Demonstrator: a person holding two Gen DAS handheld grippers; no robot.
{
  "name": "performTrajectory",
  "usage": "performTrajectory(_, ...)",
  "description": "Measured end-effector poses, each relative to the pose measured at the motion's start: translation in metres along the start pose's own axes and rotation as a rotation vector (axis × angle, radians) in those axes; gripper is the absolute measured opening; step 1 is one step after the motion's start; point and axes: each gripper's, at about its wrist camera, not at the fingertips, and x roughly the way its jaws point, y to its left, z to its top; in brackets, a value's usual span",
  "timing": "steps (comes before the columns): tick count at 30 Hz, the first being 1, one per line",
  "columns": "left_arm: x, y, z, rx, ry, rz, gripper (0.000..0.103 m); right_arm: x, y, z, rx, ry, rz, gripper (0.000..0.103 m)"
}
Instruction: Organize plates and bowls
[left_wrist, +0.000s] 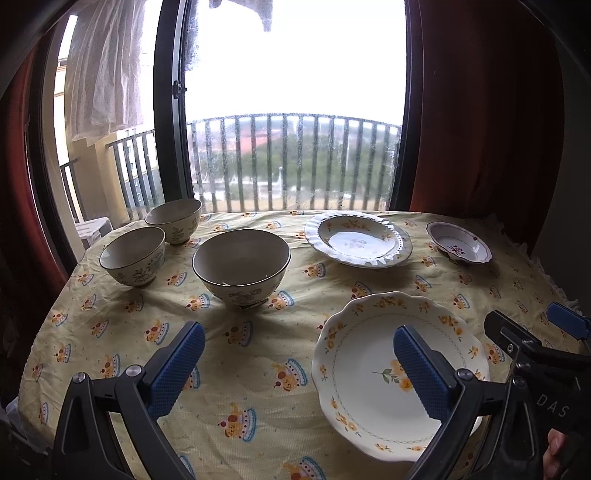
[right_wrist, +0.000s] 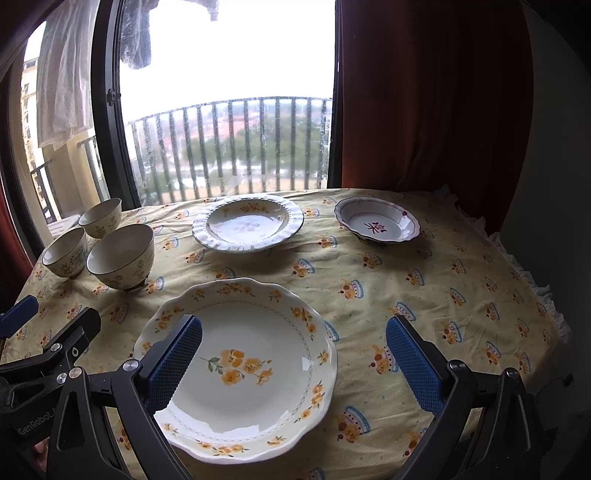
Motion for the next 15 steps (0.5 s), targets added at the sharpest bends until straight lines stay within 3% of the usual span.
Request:
performTrajectory(10,0.034,-0.003,0.002,0.017,0.138,-0.089,0.099,0.025,0.006,0.002,-0.002,0.094,-0.083,0.101)
performTrajectory(15,0.056,-0.016,0.002,0.004,0.226,-0.080,0.098,0.050,-0.009,0.005,0.007,0.159,-0.063,0.100)
